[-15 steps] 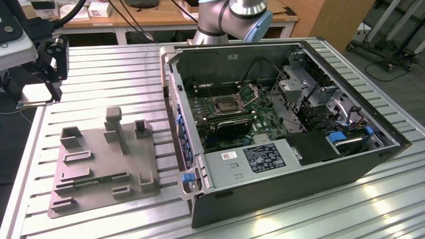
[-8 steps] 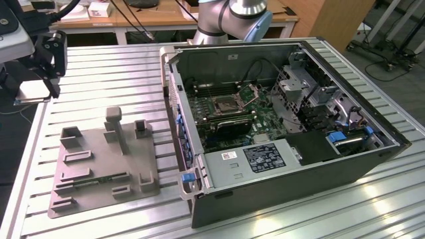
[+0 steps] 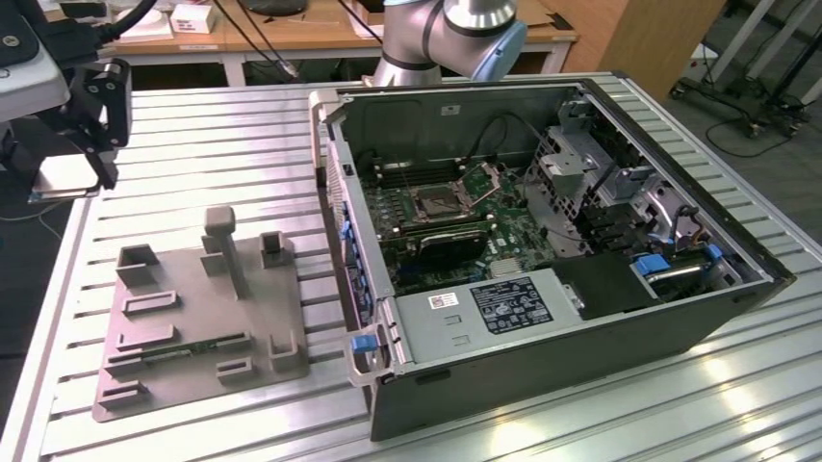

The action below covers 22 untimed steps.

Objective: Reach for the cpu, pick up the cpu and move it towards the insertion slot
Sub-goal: 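Pick up the cpu and move it towards the insertion slot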

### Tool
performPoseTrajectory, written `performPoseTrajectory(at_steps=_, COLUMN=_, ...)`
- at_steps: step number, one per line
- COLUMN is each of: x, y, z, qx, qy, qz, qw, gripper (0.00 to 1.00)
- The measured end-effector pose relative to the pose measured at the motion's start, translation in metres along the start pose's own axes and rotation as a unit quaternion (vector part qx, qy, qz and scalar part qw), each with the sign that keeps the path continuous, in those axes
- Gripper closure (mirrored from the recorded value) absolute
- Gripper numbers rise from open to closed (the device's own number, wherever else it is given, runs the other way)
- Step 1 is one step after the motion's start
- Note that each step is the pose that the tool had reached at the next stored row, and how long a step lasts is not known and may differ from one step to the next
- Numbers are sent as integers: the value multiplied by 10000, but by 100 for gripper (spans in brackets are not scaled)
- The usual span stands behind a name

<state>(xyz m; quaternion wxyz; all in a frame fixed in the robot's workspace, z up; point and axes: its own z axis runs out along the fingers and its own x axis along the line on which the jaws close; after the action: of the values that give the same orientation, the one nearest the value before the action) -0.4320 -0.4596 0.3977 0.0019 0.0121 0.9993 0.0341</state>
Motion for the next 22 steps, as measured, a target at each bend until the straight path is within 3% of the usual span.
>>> performPoseTrajectory(at_steps=6, x=-13, y=6, z=1, qx=2, qy=0, qz=2, qw=10000, gripper=45)
performPoseTrajectory(at_steps=8, x=-5, y=32, z=2, qx=40, qy=-4, qz=0, qw=10000, gripper=45)
performPoseTrajectory(at_steps=22, x=-9, y=34, z=3, qx=37, qy=-4, qz=-19, qw=10000, gripper=45)
